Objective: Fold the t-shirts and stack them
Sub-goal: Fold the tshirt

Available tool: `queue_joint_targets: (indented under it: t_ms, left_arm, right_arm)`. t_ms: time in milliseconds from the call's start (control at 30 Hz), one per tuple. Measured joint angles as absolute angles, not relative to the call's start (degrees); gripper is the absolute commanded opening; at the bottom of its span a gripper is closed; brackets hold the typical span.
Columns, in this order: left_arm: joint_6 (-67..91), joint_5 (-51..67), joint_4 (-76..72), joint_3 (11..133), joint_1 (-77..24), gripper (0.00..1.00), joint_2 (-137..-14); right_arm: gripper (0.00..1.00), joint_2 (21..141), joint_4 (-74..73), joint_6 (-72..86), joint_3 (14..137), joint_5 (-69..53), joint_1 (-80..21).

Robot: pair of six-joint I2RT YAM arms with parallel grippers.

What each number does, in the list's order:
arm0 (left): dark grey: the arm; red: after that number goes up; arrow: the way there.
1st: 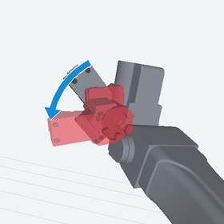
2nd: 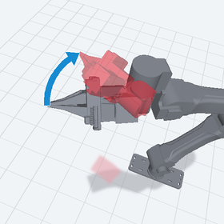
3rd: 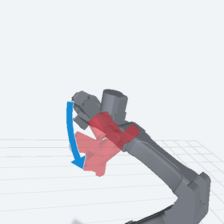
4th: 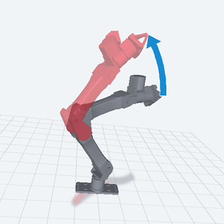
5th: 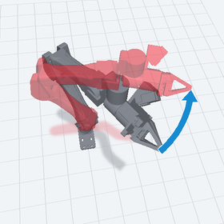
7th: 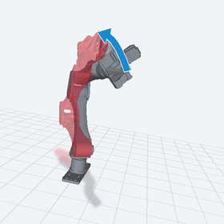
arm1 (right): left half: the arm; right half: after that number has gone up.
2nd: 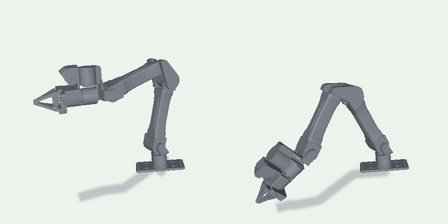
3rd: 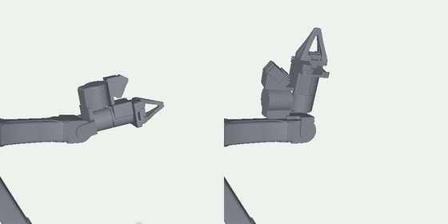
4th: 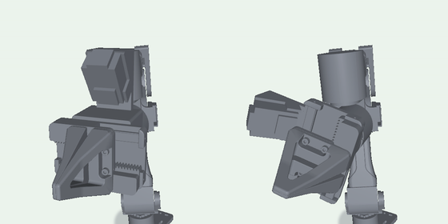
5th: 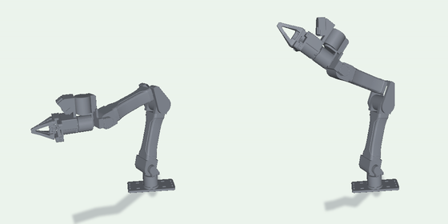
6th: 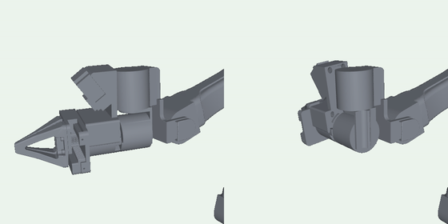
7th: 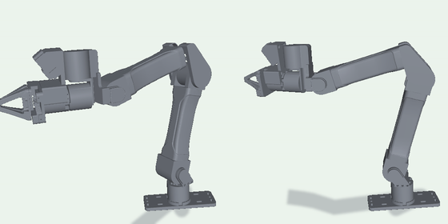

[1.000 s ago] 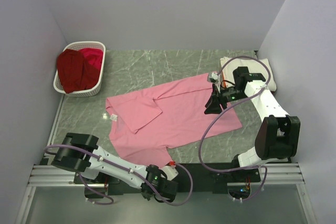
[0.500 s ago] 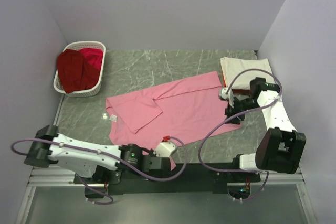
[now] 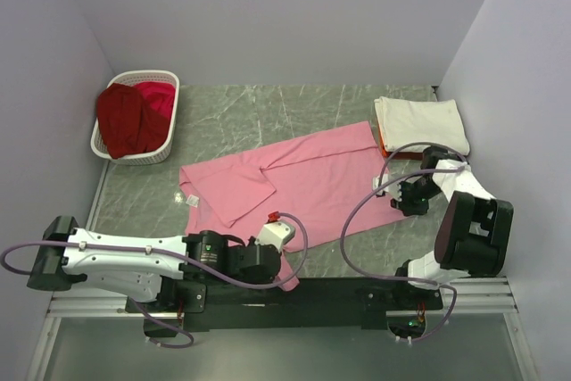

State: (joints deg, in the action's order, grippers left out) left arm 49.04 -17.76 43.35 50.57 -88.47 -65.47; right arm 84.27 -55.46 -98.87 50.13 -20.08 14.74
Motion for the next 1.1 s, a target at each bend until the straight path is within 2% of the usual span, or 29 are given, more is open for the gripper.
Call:
queue_joint_targets:
  t_ms: [233, 500, 633, 767, 867, 1033, 1100]
  left_arm:
    - [48.6, -17.7, 42.6, 49.0, -87.5, 0.01, -61.5]
    - [48.5, -16.7, 41.3, 45.9, -86.5, 0.01, -57.5]
    - [48.2, -16.1, 40.5, 45.2, -86.2, 0.01, -56.9]
    - [47.5, -15.9, 40.3, 45.2, -85.9, 0.01, -56.8]
    - [47.4, -15.9, 40.2, 45.2, -85.6, 0.01, -56.4]
    - [47.3, -16.0, 40.2, 45.2, -85.0, 0.01, -55.5]
    - [47.2, -16.0, 40.2, 45.2, -84.7, 0.01, -55.4]
  right_arm:
    - [0.31, 88.2, -50.9, -102.5, 49.8, -15.8, 16.2]
    - [0.33, 87.2, -49.6, -106.0, 46.9, -14.7, 16.2]
    - [0.38, 86.8, -48.4, -105.9, 46.1, -13.9, 15.9]
    - [0.38, 86.7, -47.6, -105.0, 46.0, -13.7, 15.8]
    - [0.32, 86.0, -46.9, -104.7, 45.4, -13.4, 15.5]
    - [0.15, 85.3, -45.8, -104.4, 44.6, -12.6, 15.3]
    - [0.0, 85.3, -45.3, -104.3, 44.6, -12.6, 15.3]
